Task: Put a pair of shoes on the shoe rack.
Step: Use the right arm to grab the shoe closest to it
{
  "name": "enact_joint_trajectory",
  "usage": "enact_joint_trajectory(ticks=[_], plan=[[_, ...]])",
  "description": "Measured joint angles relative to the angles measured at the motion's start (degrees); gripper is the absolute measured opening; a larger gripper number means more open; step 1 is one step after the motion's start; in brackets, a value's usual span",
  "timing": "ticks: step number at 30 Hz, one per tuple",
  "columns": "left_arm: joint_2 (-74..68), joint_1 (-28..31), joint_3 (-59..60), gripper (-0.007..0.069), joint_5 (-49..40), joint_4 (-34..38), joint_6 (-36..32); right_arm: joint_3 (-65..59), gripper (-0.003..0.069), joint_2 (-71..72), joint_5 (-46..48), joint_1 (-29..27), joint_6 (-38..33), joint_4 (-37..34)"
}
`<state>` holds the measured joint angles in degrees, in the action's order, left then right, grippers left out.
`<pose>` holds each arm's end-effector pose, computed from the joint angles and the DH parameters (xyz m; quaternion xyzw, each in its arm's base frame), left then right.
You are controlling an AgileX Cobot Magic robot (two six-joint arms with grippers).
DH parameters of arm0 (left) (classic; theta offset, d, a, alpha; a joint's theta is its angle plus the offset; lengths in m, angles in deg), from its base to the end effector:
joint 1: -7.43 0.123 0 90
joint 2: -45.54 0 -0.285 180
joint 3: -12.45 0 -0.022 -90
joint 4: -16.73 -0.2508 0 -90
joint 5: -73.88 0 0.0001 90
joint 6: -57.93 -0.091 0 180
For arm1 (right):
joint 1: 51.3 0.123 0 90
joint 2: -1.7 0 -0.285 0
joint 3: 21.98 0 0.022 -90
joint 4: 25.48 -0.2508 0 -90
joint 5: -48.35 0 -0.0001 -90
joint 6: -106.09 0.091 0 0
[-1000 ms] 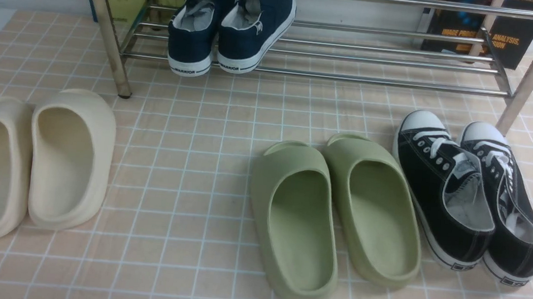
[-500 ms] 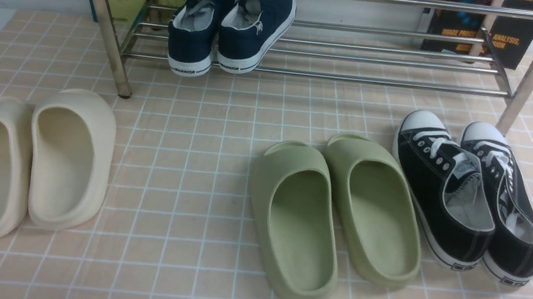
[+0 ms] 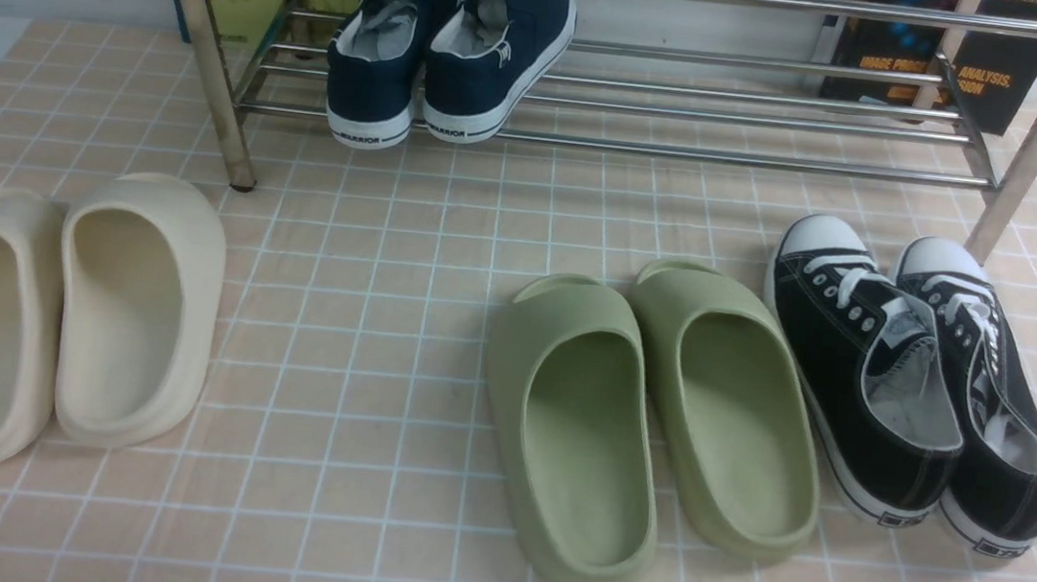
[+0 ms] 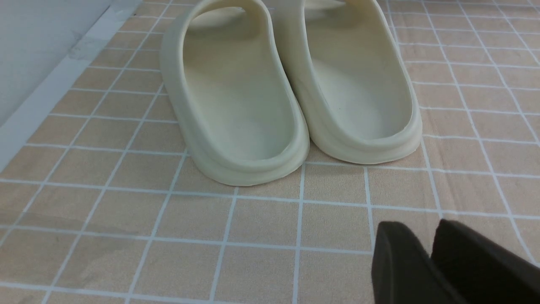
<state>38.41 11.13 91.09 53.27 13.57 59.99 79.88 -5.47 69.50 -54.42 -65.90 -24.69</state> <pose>0.0527 0.0052 0.1731 -0.0254 0.8001 0.0318 0.5985 0.0525 -0.0033 0.1751 0.0740 0.7976 0.0197 0.5983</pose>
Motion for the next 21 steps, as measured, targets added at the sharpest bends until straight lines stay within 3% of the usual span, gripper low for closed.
enact_joint_trajectory(ticks=[21], plan=[[0.0,0.0,0.0,0.0166,0.0,0.0,0.0,-0.1,0.024,0.0,-1.08,0.0,0.0,1.08]])
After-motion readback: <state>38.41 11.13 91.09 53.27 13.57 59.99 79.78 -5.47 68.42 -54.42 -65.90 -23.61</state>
